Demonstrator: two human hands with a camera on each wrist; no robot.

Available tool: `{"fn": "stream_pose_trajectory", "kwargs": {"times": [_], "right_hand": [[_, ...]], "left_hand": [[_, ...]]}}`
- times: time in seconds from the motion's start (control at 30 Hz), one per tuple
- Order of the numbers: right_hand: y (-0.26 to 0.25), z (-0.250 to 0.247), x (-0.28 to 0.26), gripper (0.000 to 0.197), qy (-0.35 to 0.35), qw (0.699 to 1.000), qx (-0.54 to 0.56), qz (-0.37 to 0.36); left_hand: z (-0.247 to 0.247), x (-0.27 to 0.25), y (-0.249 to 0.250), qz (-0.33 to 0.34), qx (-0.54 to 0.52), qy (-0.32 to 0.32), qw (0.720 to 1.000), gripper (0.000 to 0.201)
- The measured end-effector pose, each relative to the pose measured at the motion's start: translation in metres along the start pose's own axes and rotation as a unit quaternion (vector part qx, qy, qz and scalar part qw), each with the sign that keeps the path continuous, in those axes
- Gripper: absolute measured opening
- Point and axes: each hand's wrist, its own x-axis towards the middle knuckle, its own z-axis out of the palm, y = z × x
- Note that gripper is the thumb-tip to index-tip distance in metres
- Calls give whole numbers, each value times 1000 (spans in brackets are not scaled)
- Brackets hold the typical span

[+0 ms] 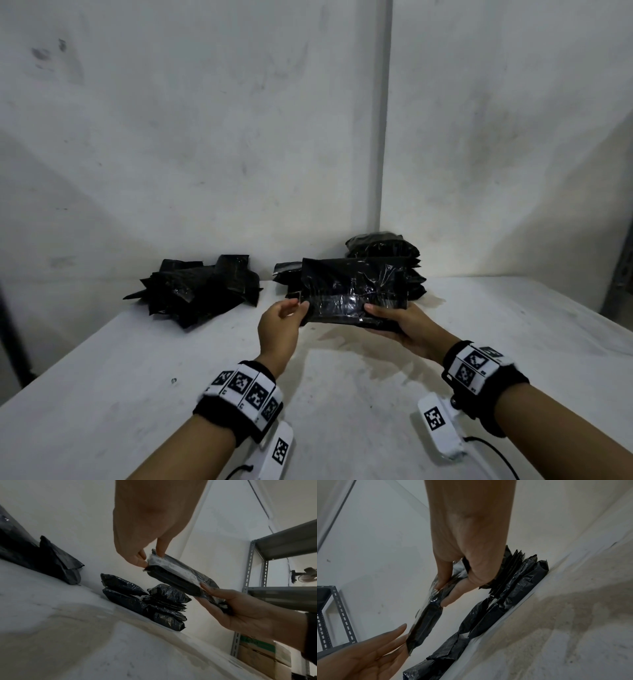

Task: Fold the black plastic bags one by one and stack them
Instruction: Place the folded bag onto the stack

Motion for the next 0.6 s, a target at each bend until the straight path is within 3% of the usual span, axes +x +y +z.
{"fn": "stream_pose_trajectory", "kwargs": {"times": [0.27,0.6], "right_hand": [[-2,-5,-3,30,-24,998,-29,43],[6,-5,6,25,-7,996,-46,72]], "left_hand": [[-5,3,-3,-138,-136,-100,976,19],[-9,9,-6,-219,-79,-176,956,31]]}}
